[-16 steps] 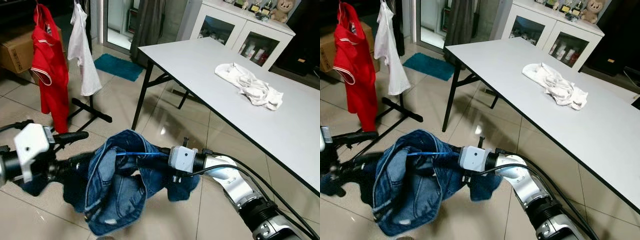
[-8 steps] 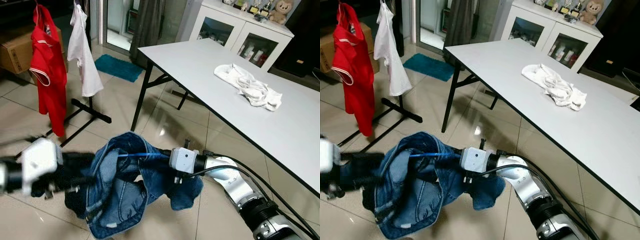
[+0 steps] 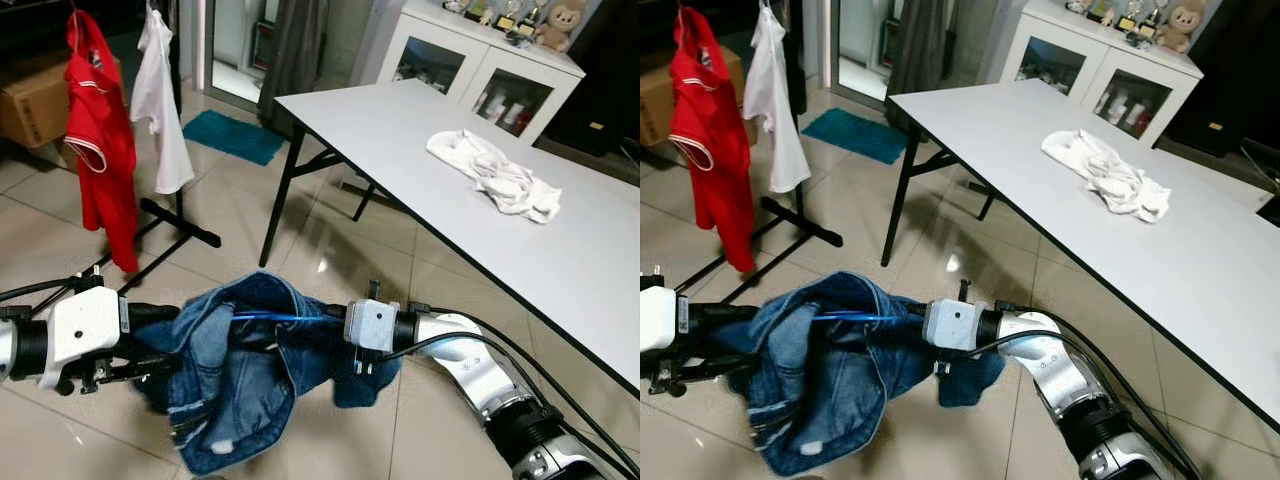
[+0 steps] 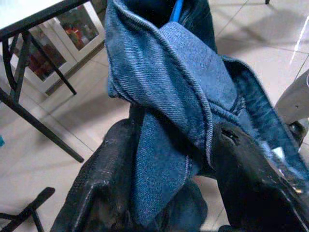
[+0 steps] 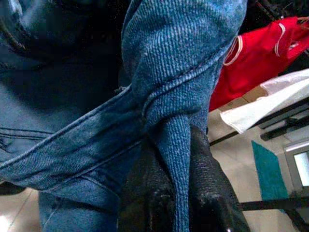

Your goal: Hang hanger

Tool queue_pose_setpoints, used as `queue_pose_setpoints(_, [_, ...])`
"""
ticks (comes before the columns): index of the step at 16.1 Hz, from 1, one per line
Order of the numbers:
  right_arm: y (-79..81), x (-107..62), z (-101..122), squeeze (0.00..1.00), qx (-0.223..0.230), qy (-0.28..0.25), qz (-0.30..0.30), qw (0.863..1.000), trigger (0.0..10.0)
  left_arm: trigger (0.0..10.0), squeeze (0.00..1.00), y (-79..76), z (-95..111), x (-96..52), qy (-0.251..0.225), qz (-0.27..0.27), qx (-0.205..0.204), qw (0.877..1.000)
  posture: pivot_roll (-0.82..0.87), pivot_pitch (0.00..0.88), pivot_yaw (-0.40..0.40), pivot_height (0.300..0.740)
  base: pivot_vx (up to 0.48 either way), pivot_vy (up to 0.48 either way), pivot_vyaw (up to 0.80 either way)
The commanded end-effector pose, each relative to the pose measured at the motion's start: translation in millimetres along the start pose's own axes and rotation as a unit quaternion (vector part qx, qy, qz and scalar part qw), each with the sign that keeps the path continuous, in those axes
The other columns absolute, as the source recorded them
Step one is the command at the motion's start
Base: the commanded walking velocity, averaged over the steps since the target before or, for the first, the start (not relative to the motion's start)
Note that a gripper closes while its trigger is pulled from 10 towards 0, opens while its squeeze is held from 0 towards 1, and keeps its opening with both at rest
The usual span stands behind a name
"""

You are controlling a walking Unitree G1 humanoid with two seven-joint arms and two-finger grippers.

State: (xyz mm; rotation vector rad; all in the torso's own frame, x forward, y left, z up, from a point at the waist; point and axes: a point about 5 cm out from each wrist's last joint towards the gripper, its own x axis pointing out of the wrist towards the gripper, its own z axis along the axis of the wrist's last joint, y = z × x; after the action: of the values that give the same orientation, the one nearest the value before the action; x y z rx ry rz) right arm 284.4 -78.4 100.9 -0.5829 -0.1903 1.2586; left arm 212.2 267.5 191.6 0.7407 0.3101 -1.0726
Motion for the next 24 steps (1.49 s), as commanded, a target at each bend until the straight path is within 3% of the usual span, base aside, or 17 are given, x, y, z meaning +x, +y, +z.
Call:
queue_pose_setpoints(1, [-5.1,-7.1,2,0.00,0.003,-0.010,-0.013,1.000,0.0,10.0,0.00,3.7,4,-3.1,0.006,-0.001,0.016,1.000,0.27,0.041,-0.190,0.740,0.000,0.000,0.00])
queue_pose_setpoints(3, [-5.1,-11.1,-5,0.00,0.002,0.007,-0.014,1.000,0.0,10.0,0.00,8.8,14,-13.5,-0.008,0.015,0.016,1.000,0.27,0.042,-0.186,0.740,0.000,0.000,0.00])
queue_pose_setpoints(7, [-1.2,-9.8,-2,0.00,0.010,-0.007,-0.001,1.000,0.0,10.0,0.00,2.7,4,-12.8,0.016,0.001,0.013,1.000,0.28,0.050,-0.189,0.740,0.000,0.000,0.00])
queue_pose_setpoints(9, [0.7,-6.0,7,0.00,0.011,-0.034,0.011,0.999,0.0,10.0,0.00,-10.0,-6,-0.6,0.016,-0.023,-0.009,1.000,0.28,0.052,-0.191,0.740,0.000,0.000,0.00])
queue_pose_setpoints(19, [4.0,3.1,30,0.00,-0.006,-0.083,0.034,0.996,0.0,10.0,0.00,-19.5,-4,25.9,-0.022,-0.047,-0.010,0.999,0.27,0.056,-0.193,0.740,0.000,0.000,0.00])
queue_pose_setpoints(20, [1.7,2.9,31,0.00,-0.004,-0.085,0.030,0.996,0.0,0.0,0.00,-22.5,-4,27.3,-0.027,-0.064,-0.017,0.997,0.27,0.055,-0.192,0.740,0.000,0.000,0.00])
queue_pose_setpoints(21, [0.9,2.7,31,0.00,-0.003,-0.085,0.029,0.996,0.0,0.0,0.00,-23.8,-4,27.5,-0.031,-0.070,-0.021,0.997,0.27,0.055,-0.192,0.740,0.000,0.000,0.00])
queue_pose_setpoints(23, [-1.7,0.8,29,0.00,0.002,-0.082,0.023,0.996,2.3,0.0,0.00,-28.5,2,27.4,-0.054,-0.093,-0.036,0.994,0.27,0.051,-0.191,0.740,0.000,0.000,0.00])
queue_pose_setpoints(24, [-3.1,0.3,29,0.00,0.002,-0.082,0.020,0.996,4.3,0.0,0.00,-29.0,3,27.7,-0.056,-0.095,-0.035,0.993,0.27,0.050,-0.191,0.740,0.000,0.000,0.00])
